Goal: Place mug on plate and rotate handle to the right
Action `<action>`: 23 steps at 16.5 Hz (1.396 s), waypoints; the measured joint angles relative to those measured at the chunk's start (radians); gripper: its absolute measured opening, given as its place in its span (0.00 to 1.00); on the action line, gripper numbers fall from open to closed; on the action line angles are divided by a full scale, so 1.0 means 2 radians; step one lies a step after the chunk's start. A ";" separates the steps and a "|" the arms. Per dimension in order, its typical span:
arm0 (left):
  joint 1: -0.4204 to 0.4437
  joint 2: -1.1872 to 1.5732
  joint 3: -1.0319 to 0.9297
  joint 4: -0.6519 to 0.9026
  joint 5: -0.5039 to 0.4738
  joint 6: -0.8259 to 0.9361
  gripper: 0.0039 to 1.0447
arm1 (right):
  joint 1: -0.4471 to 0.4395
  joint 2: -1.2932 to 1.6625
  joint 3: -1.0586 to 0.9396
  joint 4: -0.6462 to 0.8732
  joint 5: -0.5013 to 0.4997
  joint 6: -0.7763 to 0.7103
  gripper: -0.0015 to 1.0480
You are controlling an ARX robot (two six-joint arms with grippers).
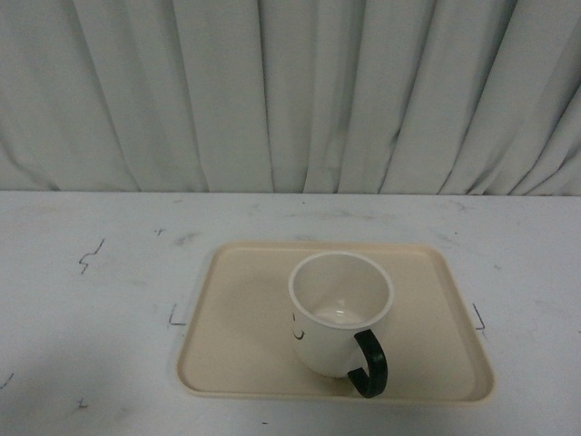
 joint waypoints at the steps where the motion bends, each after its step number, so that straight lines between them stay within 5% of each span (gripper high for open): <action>1: 0.000 0.000 0.000 0.000 0.000 0.000 0.68 | 0.000 0.000 0.000 0.000 0.000 0.000 0.94; 2: 0.000 0.000 0.000 0.000 0.000 0.000 0.80 | 0.000 0.000 0.000 0.000 0.000 0.000 0.94; 3: 0.000 0.000 0.000 0.000 -0.001 0.000 0.90 | -0.025 0.026 0.026 -0.083 -0.066 0.001 0.94; 5: 0.000 0.000 0.000 0.000 -0.001 0.000 0.93 | -0.047 0.151 0.102 -0.193 -0.167 -0.012 0.94; 6: 0.000 0.000 0.000 0.000 0.000 0.000 0.94 | -0.040 0.201 0.132 -0.165 -0.175 -0.014 0.94; 9: 0.000 0.000 0.000 0.000 0.000 0.000 0.94 | 0.013 0.385 0.227 -0.085 -0.105 -0.037 0.94; 12: 0.000 0.000 0.000 0.000 0.000 0.000 0.94 | 0.077 0.597 0.365 -0.100 -0.060 -0.053 0.94; 16: 0.000 0.000 0.000 0.000 0.000 0.000 0.94 | 0.136 0.813 0.525 -0.177 -0.065 -0.012 0.94; 23: 0.000 0.000 0.000 0.000 0.000 0.000 0.94 | 0.201 0.997 0.622 -0.196 -0.044 0.123 0.94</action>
